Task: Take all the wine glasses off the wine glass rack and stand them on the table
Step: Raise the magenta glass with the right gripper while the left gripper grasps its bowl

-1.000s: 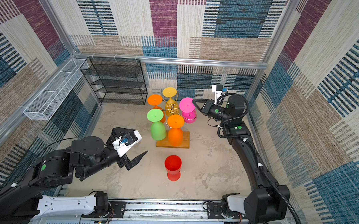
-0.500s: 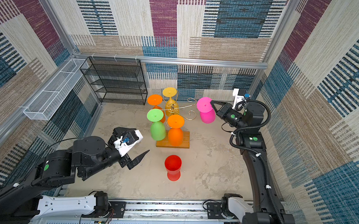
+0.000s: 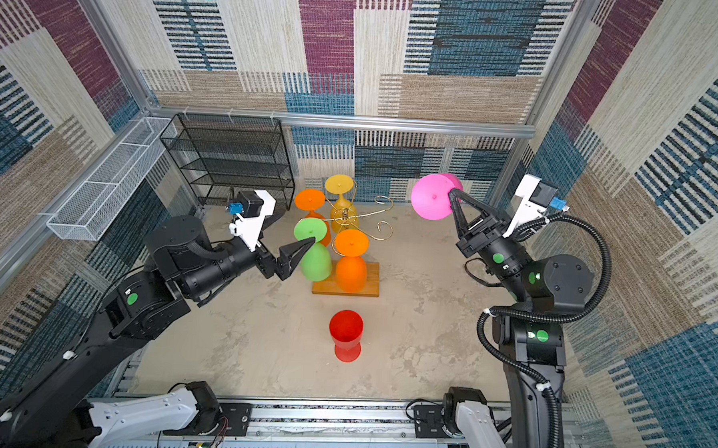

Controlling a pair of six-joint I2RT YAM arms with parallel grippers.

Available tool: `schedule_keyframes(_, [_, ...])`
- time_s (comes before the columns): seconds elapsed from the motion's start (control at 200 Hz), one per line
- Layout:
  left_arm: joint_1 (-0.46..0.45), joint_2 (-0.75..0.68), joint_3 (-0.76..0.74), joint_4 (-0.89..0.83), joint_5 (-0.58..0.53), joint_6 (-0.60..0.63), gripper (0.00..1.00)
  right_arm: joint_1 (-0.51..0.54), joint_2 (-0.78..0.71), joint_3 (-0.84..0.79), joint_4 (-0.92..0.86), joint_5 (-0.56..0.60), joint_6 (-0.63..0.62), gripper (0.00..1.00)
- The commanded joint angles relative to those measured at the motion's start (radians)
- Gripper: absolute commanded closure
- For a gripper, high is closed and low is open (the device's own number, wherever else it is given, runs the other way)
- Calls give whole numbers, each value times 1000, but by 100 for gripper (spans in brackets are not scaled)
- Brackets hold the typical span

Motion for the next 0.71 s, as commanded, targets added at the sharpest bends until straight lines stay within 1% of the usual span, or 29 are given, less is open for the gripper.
schedule_keyframes(0.0, [62,48,3,178,321,-172,6,7,17,-70,403,-133,264,100])
schedule_keyframes(0.04, [92,62,-11,249,393,-235,6,14,19,-98,496,-130,322,100])
schedule_keyframes(0.085, [129,79,-35,345,466,-316,6,26,21,-115,570,-123,357,100])
schedule_keyframes(0.1, [144,86,-44,381,508,-346,6,33,22,-121,594,-120,368,100])
schedule_keyframes(0.19, [221,137,-95,633,663,-556,5,88,29,-133,660,-101,381,100])
schedule_keyframes(0.235, [251,170,-108,748,714,-649,5,124,36,-135,686,-92,379,100])
schedule_keyframes(0.275, [267,196,-108,813,748,-703,5,163,47,-136,718,-88,379,100])
schedule_keyframes(0.346, [274,238,-85,835,789,-733,5,223,73,-138,780,-85,389,100])
schedule_keyframes(0.421, [276,264,-73,837,803,-742,6,270,100,-148,844,-79,408,100])
schedule_keyframes(0.526, [282,284,-70,863,821,-762,6,305,125,-165,907,-73,435,100])
schedule_keyframes(0.656, [284,316,-64,926,852,-838,7,346,148,-185,955,-52,451,100])
schedule_keyframes(0.701, [283,327,-65,991,858,-863,8,363,159,-187,971,-49,453,100])
